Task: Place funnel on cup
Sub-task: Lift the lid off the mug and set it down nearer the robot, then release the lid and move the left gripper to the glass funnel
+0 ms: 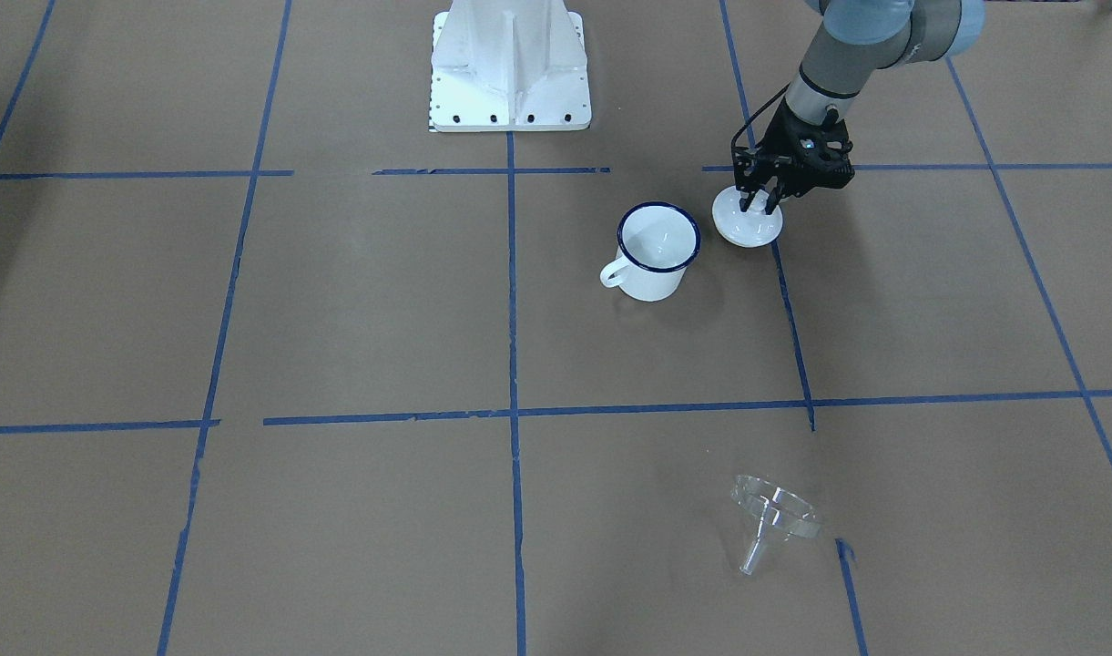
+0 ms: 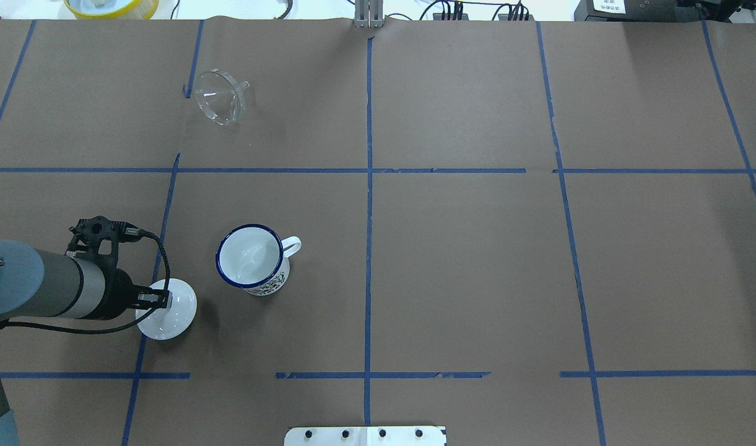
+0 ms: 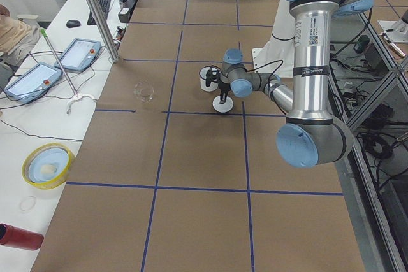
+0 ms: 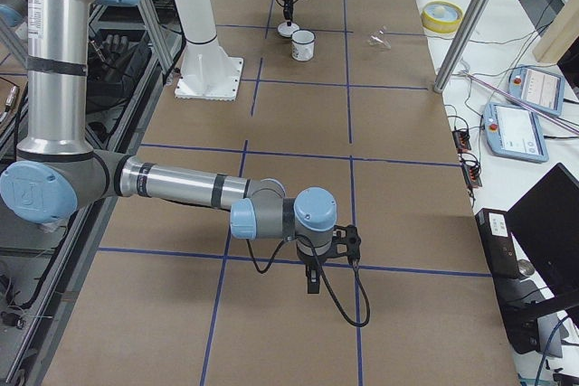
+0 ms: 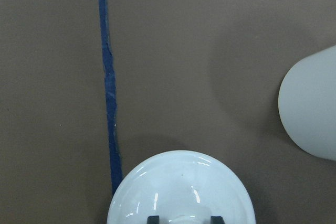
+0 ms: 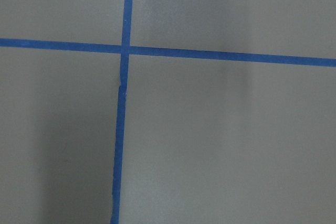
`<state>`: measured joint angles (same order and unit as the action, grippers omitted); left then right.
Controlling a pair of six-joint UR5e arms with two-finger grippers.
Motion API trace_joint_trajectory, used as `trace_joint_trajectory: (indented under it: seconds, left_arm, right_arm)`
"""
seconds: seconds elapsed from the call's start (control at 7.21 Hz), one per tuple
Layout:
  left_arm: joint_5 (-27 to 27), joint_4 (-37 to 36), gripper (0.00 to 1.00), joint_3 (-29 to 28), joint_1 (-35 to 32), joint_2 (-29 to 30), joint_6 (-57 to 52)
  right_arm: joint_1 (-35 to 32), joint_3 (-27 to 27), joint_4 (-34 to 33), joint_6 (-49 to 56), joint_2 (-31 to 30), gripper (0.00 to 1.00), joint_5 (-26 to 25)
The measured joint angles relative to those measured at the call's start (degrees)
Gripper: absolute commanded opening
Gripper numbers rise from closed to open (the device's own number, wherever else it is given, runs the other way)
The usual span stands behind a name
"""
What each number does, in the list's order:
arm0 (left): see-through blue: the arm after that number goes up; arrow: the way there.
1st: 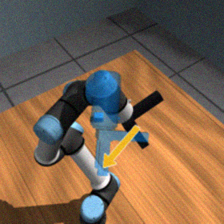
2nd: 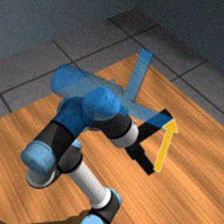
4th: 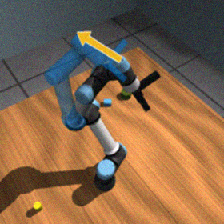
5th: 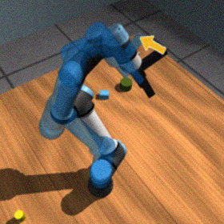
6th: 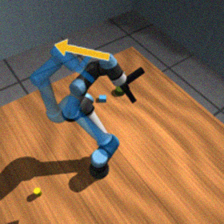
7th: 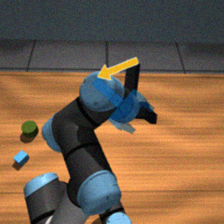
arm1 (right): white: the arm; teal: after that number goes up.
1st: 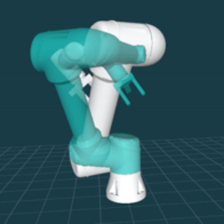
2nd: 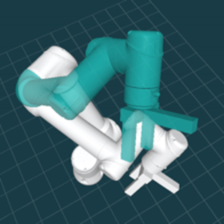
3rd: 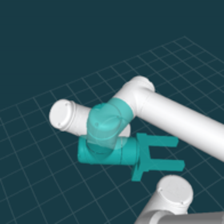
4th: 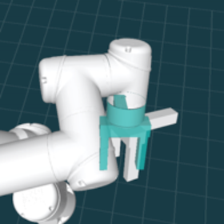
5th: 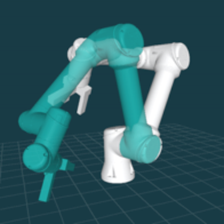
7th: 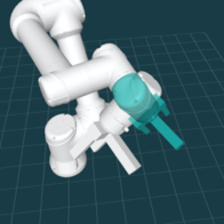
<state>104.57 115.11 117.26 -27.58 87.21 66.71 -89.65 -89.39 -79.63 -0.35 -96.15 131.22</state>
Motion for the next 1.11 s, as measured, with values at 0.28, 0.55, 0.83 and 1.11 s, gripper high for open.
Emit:
trace_joint_trajectory:
  seconds: [0.28, 0.55, 0.83, 1.11]
  left_arm:
    - [-0.7, -0.1, 0.44, -0.7, 0.7, 0.3, 0.0]
    - [-1.2, -0.1, 0.67, -1.2, 0.9, 0.6, 0.0]
    - [-1.3, -0.1, 0.82, -1.2, 0.9, 0.9, 0.0]
    - [-1.4, 0.0, 0.99, -0.4, 0.2, 1.2, 0.0]
  right_arm:
    - [0.0, 0.0, 0.0, 0.0, 0.0, 1.0, 0.0]
    - [0.0, 0.0, 0.0, 0.0, 0.0, 1.0, 0.0]
    - [0.0, 0.0, 0.0, 0.0, 0.0, 1.0, 0.0]
    - [0.0, 0.0, 0.0, 0.0, 0.0, 1.0, 0.0]
